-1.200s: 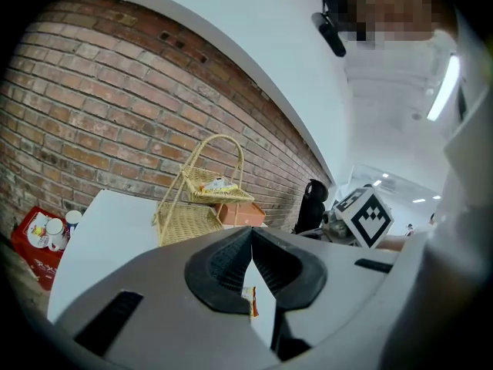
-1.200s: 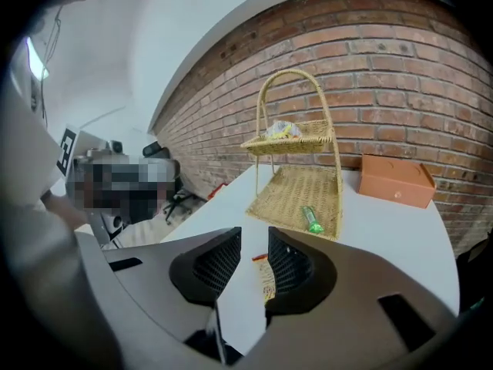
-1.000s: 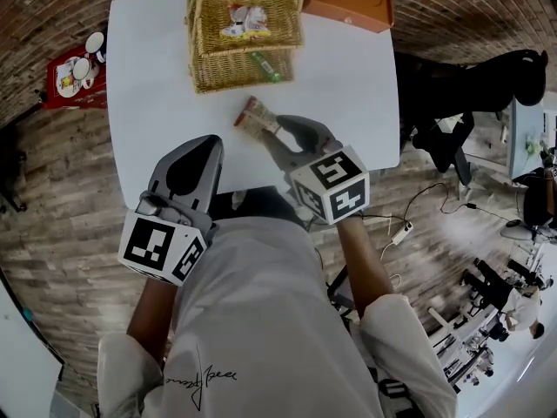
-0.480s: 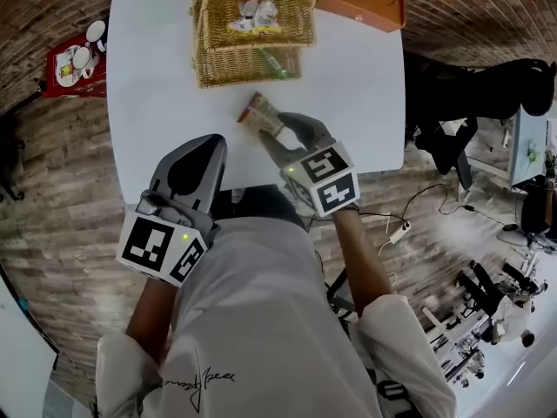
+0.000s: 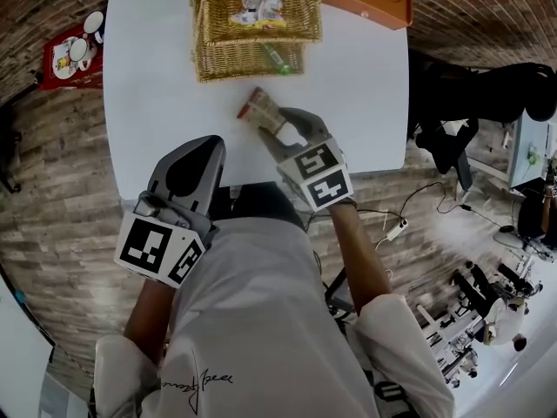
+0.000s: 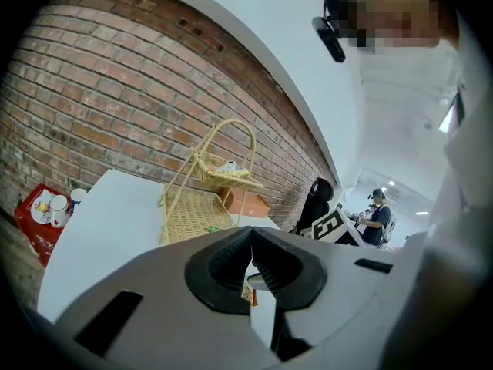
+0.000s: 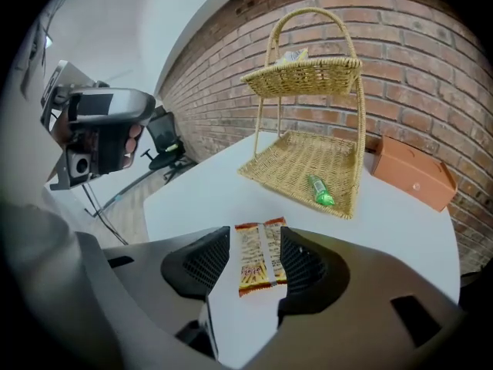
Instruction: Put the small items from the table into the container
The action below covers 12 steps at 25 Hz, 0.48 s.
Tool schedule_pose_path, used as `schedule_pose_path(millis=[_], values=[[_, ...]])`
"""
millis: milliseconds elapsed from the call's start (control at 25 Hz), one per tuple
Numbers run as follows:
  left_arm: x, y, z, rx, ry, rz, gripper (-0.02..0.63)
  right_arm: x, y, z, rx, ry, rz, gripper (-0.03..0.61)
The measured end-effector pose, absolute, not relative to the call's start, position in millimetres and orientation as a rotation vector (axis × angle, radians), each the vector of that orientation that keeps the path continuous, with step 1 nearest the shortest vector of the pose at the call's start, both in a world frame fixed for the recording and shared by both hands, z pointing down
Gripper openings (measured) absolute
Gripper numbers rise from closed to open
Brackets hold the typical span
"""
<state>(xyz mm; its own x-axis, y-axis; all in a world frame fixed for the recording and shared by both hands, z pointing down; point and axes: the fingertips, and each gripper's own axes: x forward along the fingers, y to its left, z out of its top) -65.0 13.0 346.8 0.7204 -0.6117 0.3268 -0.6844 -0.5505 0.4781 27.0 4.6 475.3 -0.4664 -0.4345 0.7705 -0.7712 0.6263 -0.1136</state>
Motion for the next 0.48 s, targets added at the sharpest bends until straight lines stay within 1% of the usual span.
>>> schedule_pose_path(millis=[280,480], values=[[-68.5,9.8,351.1,2.316,-0.998,0.169,0.009,25.8,4.3,496.6,0.880,-2.075,0.578,0.198],[-70.4,8.3,354.0,2.300,-1.010,0.175,0.009,26.1,3.3,507.8,0.834,-2.031,0.507,0.199]])
